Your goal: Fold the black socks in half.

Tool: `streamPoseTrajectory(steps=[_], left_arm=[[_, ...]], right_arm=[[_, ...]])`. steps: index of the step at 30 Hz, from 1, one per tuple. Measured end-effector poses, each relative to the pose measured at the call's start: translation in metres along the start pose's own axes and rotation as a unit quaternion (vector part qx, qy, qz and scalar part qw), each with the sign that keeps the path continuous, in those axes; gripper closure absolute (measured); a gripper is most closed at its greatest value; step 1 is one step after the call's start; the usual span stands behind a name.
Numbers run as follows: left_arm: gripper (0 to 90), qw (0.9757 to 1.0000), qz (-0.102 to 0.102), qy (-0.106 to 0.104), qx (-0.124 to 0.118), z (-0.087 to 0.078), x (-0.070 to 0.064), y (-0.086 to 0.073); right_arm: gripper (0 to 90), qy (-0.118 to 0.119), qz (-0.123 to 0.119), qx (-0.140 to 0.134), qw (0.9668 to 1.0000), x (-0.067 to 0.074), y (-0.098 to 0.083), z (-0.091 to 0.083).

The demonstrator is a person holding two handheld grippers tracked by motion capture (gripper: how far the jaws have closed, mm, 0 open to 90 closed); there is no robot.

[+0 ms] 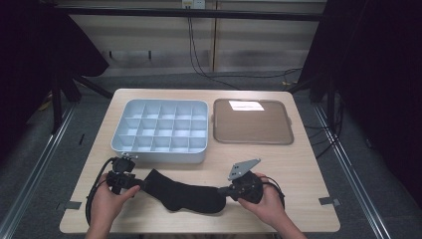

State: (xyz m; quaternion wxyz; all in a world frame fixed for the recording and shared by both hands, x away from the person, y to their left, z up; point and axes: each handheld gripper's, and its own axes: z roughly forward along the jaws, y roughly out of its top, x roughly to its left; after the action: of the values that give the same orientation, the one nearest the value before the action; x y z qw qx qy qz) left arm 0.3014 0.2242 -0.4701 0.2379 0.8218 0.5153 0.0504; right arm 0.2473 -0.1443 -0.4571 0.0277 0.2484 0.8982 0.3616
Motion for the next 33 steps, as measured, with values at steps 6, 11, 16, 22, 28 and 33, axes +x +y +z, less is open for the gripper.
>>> streamPoseTrajectory(steps=[6,11,16,22,28,33], left_arm=[[38.8,0.9998,-0.006,0.015,0.009,0.005,-0.002,0.002],[41.3,0.9998,0.0,0.017,0.011,0.007,-0.005,0.002],[44.4,0.9994,0.009,0.03,0.014,0.008,-0.01,0.002],[55.2,0.9992,0.005,0.035,0.017,0.008,-0.017,0.003],[69.2,0.9989,0.016,0.036,0.026,0.009,-0.024,0.005],[72.7,0.9993,0.009,0.024,0.029,0.009,-0.022,0.006]], right_arm=[[90.0,0.013,-0.02,0.035,0.9991,0.011,-0.001,0.019],[90.0,0.015,-0.026,0.051,0.9982,0.013,-0.004,0.03],[90.0,0.014,-0.018,0.056,0.9981,0.012,-0.008,0.032],[90.0,0.015,-0.016,0.053,0.9983,0.011,-0.009,0.032],[90.0,0.015,-0.017,0.052,0.9984,0.012,-0.009,0.032],[90.0,0.017,-0.012,0.051,0.9985,0.012,-0.01,0.032]])
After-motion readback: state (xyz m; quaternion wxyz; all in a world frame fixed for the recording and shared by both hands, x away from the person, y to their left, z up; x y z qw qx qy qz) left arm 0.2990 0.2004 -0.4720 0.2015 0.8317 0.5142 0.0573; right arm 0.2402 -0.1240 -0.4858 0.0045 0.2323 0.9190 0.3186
